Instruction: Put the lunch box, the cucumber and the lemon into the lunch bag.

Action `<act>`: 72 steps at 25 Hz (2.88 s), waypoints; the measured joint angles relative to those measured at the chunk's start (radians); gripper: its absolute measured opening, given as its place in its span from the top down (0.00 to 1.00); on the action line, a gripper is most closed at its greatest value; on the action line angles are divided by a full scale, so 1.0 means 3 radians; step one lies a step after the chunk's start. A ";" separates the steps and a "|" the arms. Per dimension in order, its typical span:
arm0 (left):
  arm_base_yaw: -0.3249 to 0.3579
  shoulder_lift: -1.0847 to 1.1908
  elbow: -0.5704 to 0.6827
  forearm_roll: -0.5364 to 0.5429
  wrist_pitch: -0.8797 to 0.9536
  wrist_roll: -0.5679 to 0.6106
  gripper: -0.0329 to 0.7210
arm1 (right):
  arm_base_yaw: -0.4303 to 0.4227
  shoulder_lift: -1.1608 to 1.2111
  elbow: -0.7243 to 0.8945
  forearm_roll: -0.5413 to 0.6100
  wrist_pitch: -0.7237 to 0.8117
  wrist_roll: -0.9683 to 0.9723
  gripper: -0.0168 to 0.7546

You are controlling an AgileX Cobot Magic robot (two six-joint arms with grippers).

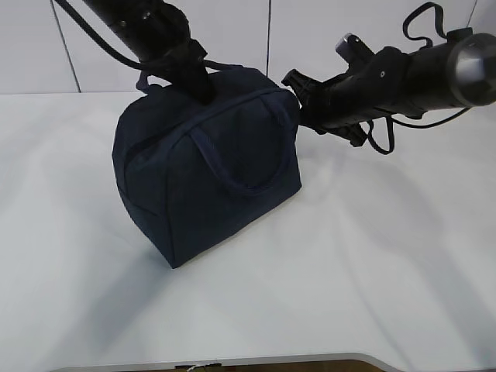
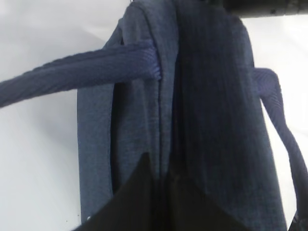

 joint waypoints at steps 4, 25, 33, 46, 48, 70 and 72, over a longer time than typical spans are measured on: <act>0.0000 0.0000 0.0000 0.0000 0.0000 0.0000 0.96 | 0.0000 0.0013 0.0000 0.0012 0.0030 0.0000 0.97; 0.0000 0.0000 0.0000 0.0011 0.0018 0.0005 0.96 | -0.0001 0.0156 -0.0020 0.0345 0.0161 0.0006 0.97; 0.0000 0.0000 0.0000 0.0013 0.0025 0.0005 0.97 | -0.0007 0.0156 -0.0020 0.0357 0.0210 -0.0035 0.97; 0.0000 -0.0006 0.0000 0.0013 0.0037 0.0005 0.96 | -0.0013 0.0156 -0.0020 0.0362 0.0274 -0.0049 0.95; 0.0000 -0.0008 0.0000 0.0013 0.0043 0.0005 0.96 | -0.0013 0.0156 -0.0020 0.0362 0.0302 -0.0049 0.89; 0.0000 -0.0241 0.0000 0.0056 0.0050 -0.0318 0.45 | -0.0030 -0.0604 -0.0008 -0.0360 0.0545 -0.0441 0.53; 0.0000 -0.0342 0.0000 0.0171 0.0050 -0.0408 0.43 | -0.0030 -0.0737 -0.0008 -0.0562 0.0650 -0.0469 0.53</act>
